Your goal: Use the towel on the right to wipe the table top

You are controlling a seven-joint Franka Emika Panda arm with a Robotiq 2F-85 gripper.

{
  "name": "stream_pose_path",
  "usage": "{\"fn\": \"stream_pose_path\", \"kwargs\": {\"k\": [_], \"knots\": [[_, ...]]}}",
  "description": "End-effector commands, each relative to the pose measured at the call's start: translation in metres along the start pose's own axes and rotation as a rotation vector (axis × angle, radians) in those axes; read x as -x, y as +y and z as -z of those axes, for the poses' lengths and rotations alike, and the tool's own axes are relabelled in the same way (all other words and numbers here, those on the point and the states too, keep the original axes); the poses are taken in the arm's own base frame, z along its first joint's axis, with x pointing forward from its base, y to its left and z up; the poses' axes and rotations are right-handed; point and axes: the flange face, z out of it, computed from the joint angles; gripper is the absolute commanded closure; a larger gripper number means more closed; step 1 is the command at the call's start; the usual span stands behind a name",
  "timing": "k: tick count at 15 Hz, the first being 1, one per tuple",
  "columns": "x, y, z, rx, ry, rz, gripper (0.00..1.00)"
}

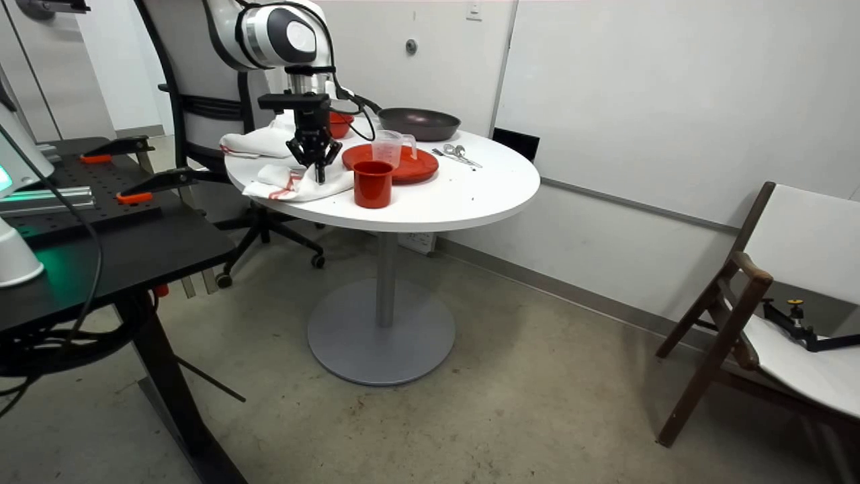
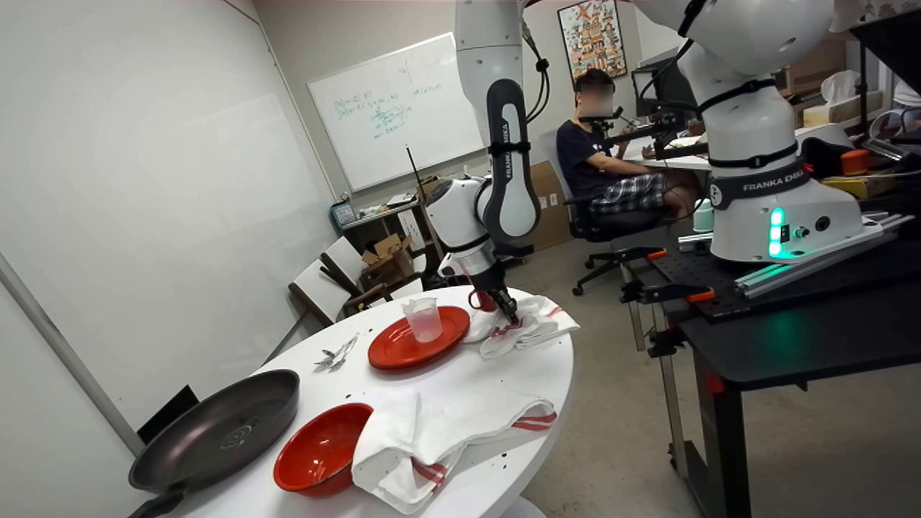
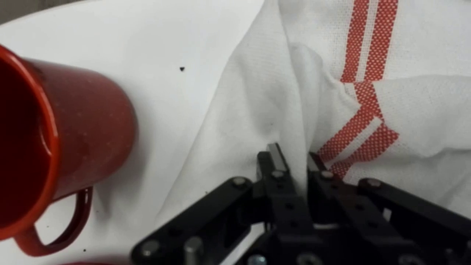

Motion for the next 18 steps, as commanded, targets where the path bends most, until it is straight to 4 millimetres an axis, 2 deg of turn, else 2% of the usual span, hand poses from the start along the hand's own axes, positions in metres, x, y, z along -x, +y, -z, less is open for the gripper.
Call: {"fn": "stream_pose_path", "kwargs": {"k": [1, 6, 13, 15, 18], "knots": [[0.009, -0.026, -0.003, -0.027, -0.031, -0.027, 0.97], [0.029, -0.056, 0.014, -0.059, -0.013, -0.079, 0.97], [0.056, -0.097, 0.019, -0.084, -0.019, -0.066, 0.97], [0.052, -0.107, 0.025, -0.089, 0.037, -0.001, 0.97], [0.029, -0.128, 0.050, -0.100, 0.166, 0.067, 0.97]]}}
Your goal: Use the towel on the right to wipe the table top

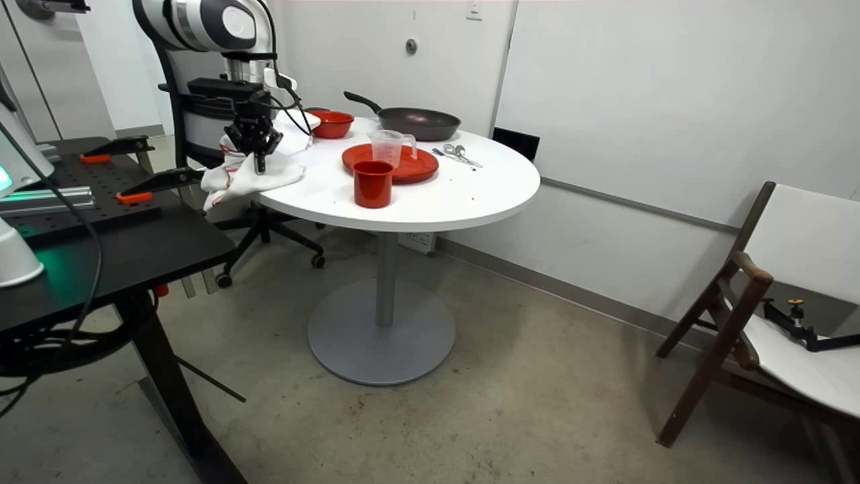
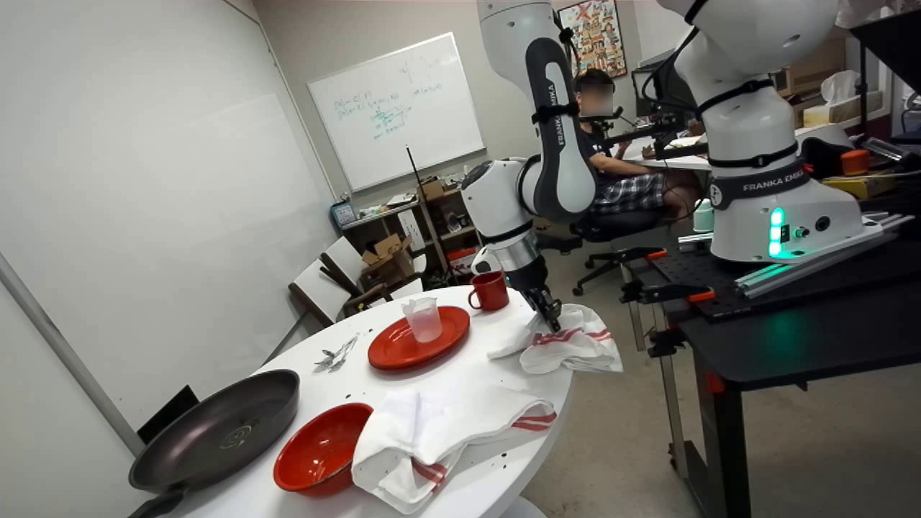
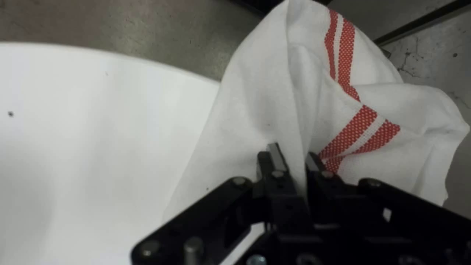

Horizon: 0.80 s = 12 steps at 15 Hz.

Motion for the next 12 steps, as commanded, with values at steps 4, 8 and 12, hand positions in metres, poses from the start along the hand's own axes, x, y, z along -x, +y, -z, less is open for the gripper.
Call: {"fn": "stream_pose_path", "kwargs": {"k": [4, 8, 12], "knots": [[-0.045, -0.040, 0.056, -0.031, 0.250, 0.108, 0.97], [-0.061, -0.040, 0.067, -0.048, 0.284, 0.125, 0.97], [-0.066, -0.020, 0.054, -0.038, 0.261, 0.145, 0.97]]}}
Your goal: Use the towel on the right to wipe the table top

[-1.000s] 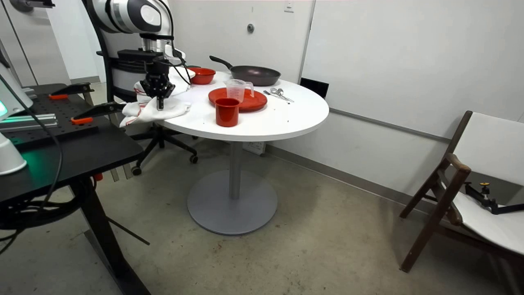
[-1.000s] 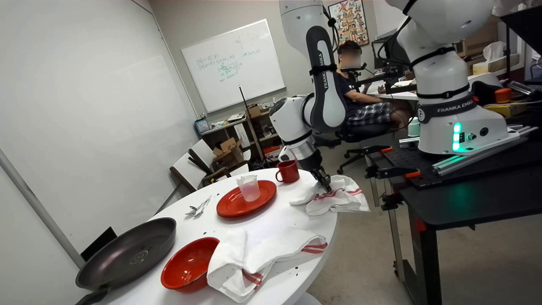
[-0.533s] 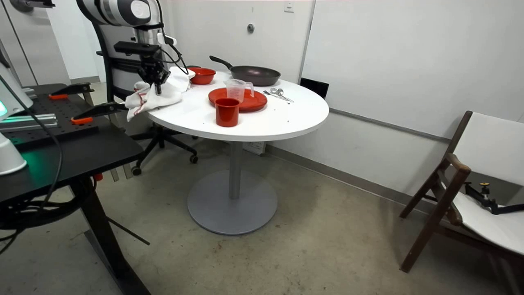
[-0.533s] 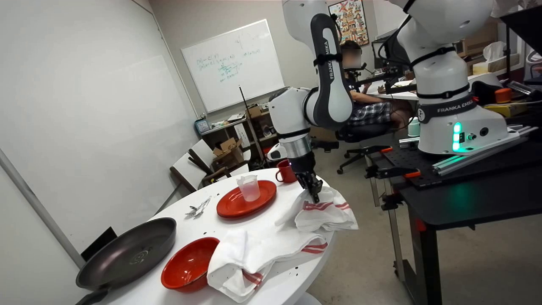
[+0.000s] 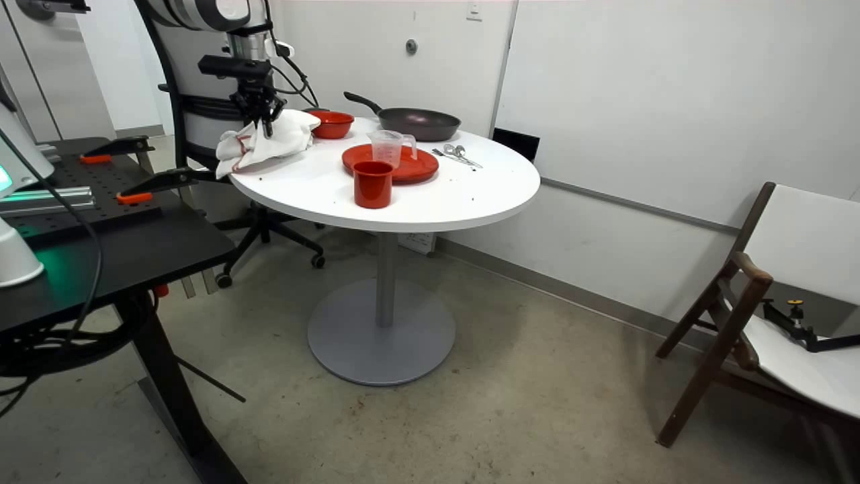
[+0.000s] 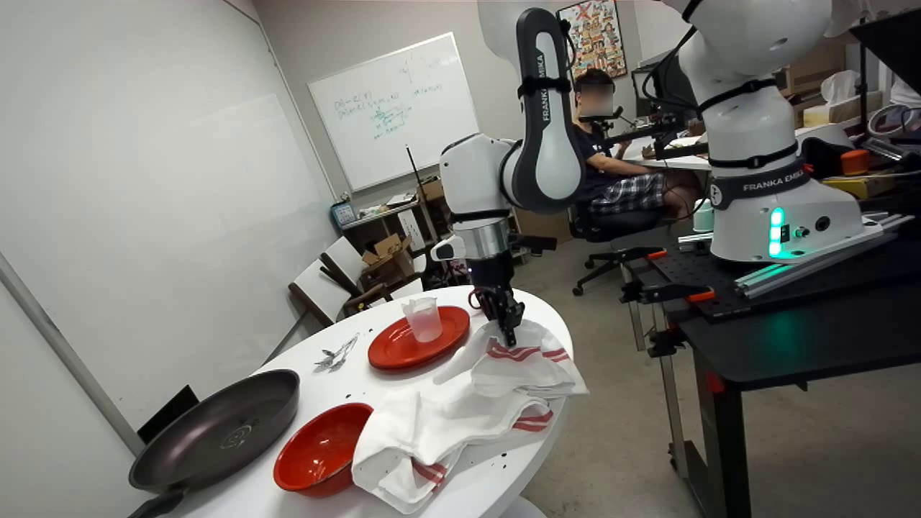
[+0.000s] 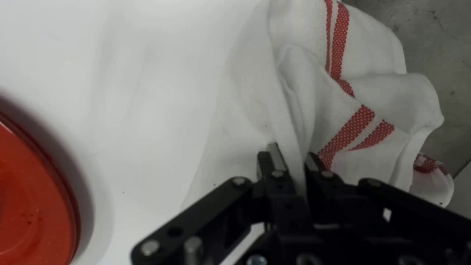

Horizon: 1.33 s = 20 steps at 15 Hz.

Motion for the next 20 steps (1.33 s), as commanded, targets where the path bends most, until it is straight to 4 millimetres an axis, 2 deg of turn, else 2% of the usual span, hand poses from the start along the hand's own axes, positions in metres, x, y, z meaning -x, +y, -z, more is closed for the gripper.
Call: {"fn": "stream_pose_path", "kwargs": {"k": [1, 6, 12, 20], "knots": [[0.001, 0.020, -0.015, -0.006, -0.019, 0.017, 0.97], [0.001, 0.046, -0.035, -0.009, -0.065, -0.020, 0.97], [0.001, 0.068, -0.053, -0.012, -0.118, -0.050, 0.97], [0.010, 0.102, -0.060, 0.018, -0.169, -0.088, 0.97]]}}
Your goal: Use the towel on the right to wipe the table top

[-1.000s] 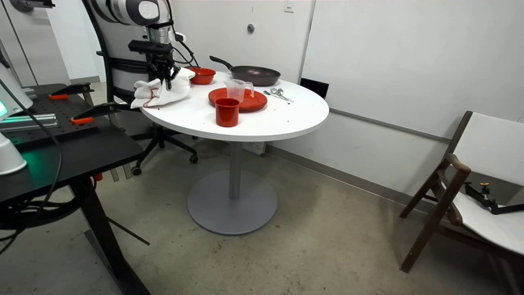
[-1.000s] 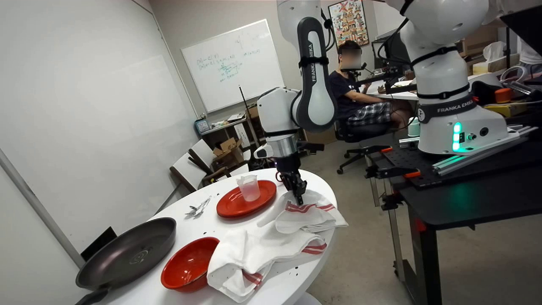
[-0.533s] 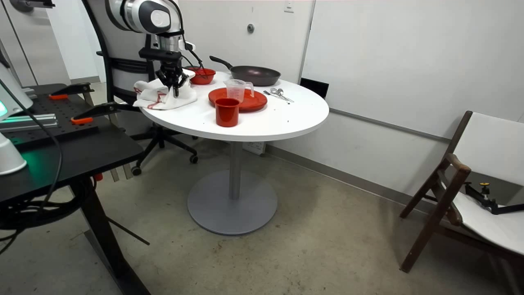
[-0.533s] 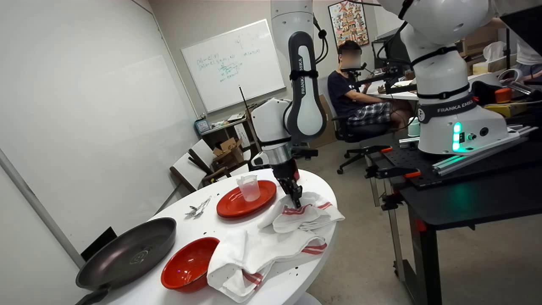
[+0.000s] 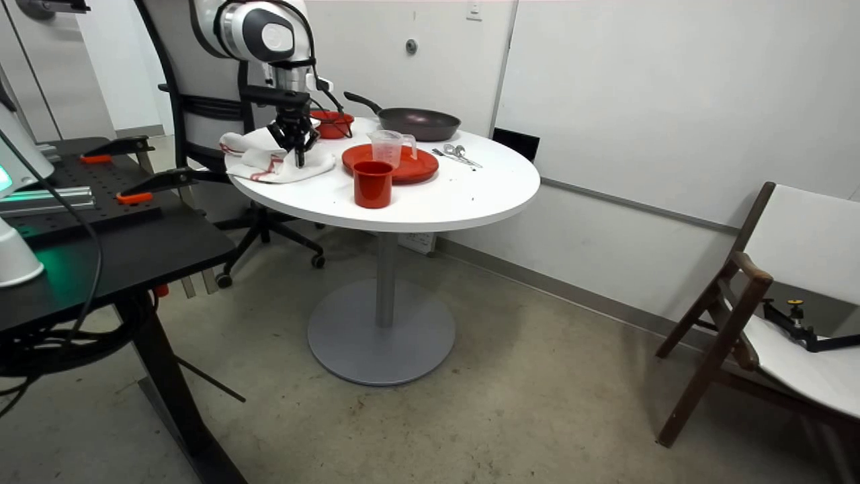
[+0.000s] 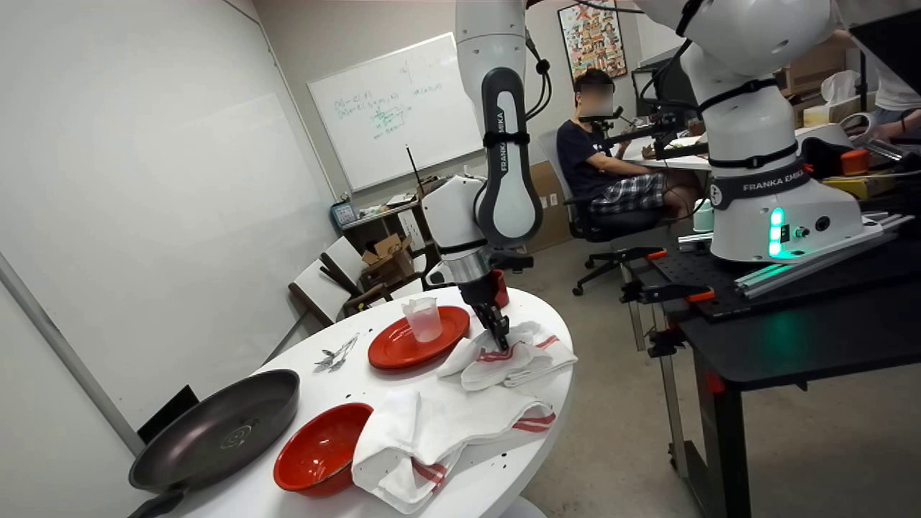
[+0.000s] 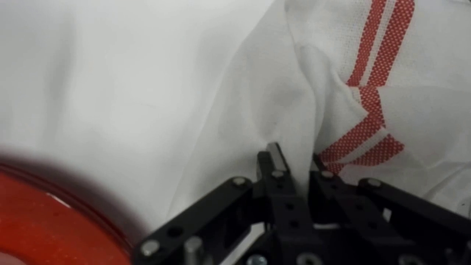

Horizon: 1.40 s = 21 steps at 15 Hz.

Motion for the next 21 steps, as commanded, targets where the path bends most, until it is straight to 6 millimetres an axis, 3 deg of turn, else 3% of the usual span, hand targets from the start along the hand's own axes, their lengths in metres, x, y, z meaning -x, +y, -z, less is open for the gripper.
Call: {"fn": "stream_pose_path", "kwargs": {"k": [1, 6, 9, 16, 21], "knots": [[0.000, 0.024, -0.001, 0.026, -0.026, -0.011, 0.97], [0.011, 0.075, 0.010, 0.095, -0.020, -0.093, 0.97], [0.016, 0.089, 0.012, 0.110, -0.021, -0.132, 0.97], [0.024, 0.073, 0.003, 0.090, -0.054, -0.133, 0.97], [0.042, 0.046, -0.014, 0.021, -0.085, -0.109, 0.97]]}}
